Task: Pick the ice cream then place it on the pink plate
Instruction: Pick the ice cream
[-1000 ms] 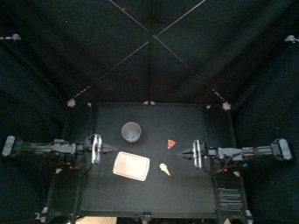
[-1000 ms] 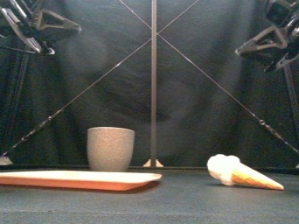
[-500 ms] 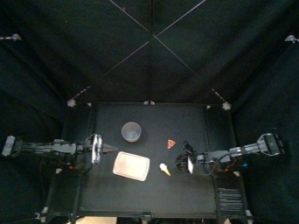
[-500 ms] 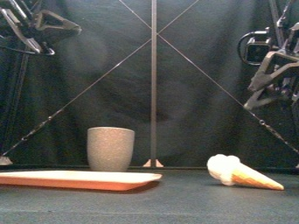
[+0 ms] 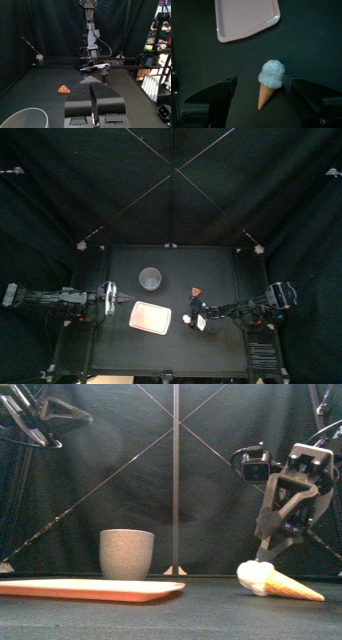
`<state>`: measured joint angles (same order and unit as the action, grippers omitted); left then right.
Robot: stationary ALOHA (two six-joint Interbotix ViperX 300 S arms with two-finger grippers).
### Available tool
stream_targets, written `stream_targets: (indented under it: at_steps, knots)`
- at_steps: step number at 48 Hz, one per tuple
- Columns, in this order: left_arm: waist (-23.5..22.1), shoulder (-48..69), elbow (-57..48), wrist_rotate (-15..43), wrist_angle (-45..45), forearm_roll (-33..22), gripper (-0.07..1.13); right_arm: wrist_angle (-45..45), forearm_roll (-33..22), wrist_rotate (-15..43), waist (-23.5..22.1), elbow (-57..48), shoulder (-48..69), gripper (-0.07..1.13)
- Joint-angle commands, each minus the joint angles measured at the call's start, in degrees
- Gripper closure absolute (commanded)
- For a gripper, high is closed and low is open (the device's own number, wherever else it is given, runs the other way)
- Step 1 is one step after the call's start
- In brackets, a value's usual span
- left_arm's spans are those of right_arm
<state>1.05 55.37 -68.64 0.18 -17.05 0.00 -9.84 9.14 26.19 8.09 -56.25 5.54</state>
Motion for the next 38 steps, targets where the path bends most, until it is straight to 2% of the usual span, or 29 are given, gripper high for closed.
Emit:
stream_targets:
  at_steps: [1, 25, 30, 38]
  knots:
    - [0.1, -0.4, 0.8, 0.1, -0.4, 0.1, 1.08, 1.0, 0.0, 0.2, 0.3, 1.8, -0.7, 0.03]
    - [0.1, -0.2, 0.8, 0.0, -0.2, 0.1, 1.08, 3.2, 0.6, 0.3, 0.4, 5.8, -8.1, 0.06]
    - [0.1, -0.1, 0.7, 0.0, -0.2, 0.1, 1.08, 3.6, 0.4, 0.3, 0.5, 6.5, -8.3, 0.13]
    - [0.0, 0.0, 0.8, 0.0, -0.2, 0.1, 1.08, 4.9, 0.4, 0.3, 0.5, 6.9, -8.3, 0.34]
